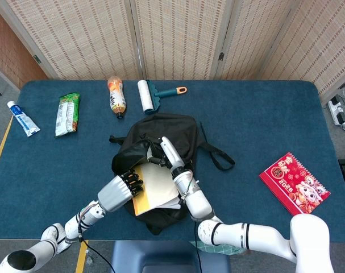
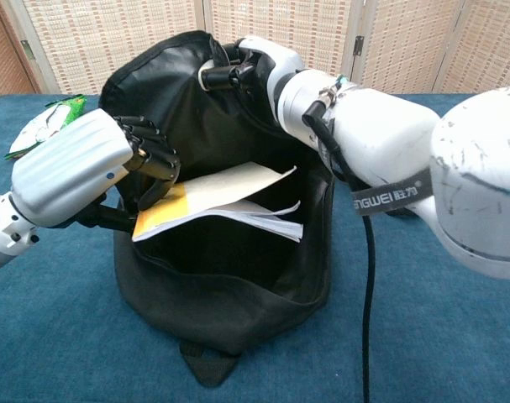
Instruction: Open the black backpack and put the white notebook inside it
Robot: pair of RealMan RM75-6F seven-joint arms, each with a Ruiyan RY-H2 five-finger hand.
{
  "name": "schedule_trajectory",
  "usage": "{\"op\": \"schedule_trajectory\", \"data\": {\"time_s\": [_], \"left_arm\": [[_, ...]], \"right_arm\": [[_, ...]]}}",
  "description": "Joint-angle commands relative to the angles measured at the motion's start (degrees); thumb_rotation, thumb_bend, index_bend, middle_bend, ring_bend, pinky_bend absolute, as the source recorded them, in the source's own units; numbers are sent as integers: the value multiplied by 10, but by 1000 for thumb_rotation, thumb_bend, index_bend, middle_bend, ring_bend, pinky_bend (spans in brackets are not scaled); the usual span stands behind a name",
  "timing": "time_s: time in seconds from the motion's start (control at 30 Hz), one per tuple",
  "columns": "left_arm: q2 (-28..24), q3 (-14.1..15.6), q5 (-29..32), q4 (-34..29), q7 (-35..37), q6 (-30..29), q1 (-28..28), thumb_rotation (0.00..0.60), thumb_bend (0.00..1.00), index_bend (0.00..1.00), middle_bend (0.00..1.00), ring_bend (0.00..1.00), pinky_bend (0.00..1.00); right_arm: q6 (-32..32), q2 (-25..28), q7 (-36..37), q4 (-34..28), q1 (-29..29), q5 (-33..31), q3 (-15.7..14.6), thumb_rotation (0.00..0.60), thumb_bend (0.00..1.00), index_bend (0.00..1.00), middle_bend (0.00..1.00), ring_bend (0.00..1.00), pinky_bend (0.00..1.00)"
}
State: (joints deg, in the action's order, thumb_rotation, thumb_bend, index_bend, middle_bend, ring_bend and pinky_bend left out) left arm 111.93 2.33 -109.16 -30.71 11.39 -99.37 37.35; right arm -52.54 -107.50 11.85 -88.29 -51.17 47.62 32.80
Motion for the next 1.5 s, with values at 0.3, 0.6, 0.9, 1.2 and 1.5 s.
{"op": "schedule_trajectory", "data": {"time_s": [0.3, 0.6, 0.9, 1.2, 1.5], "left_arm": [[28, 2, 32, 35, -35, 67, 9, 600, 467, 775, 694, 561, 494], [33, -3, 63, 37, -96, 140, 23, 600, 468, 773, 698, 569, 516], [31, -26, 104, -2, -194, 202, 33, 600, 467, 772, 698, 569, 518], [35, -61, 147, -67, -309, 231, 38, 600, 408, 720, 697, 570, 524], [25, -88, 198, -170, -423, 259, 19, 600, 66, 350, 426, 409, 490]], "right_arm": [[-16, 8, 2, -34, 3, 10, -4, 600, 857, 790, 449, 361, 226], [-23, 14, 3, -55, 9, 16, -17, 600, 859, 787, 449, 362, 226], [-33, 15, 3, -69, 15, 23, -27, 600, 857, 783, 448, 361, 226], [-40, 8, 7, -61, 16, 33, -32, 600, 859, 780, 446, 362, 226], [-43, 1, 12, -37, 14, 30, -23, 600, 858, 774, 446, 362, 225]]}}
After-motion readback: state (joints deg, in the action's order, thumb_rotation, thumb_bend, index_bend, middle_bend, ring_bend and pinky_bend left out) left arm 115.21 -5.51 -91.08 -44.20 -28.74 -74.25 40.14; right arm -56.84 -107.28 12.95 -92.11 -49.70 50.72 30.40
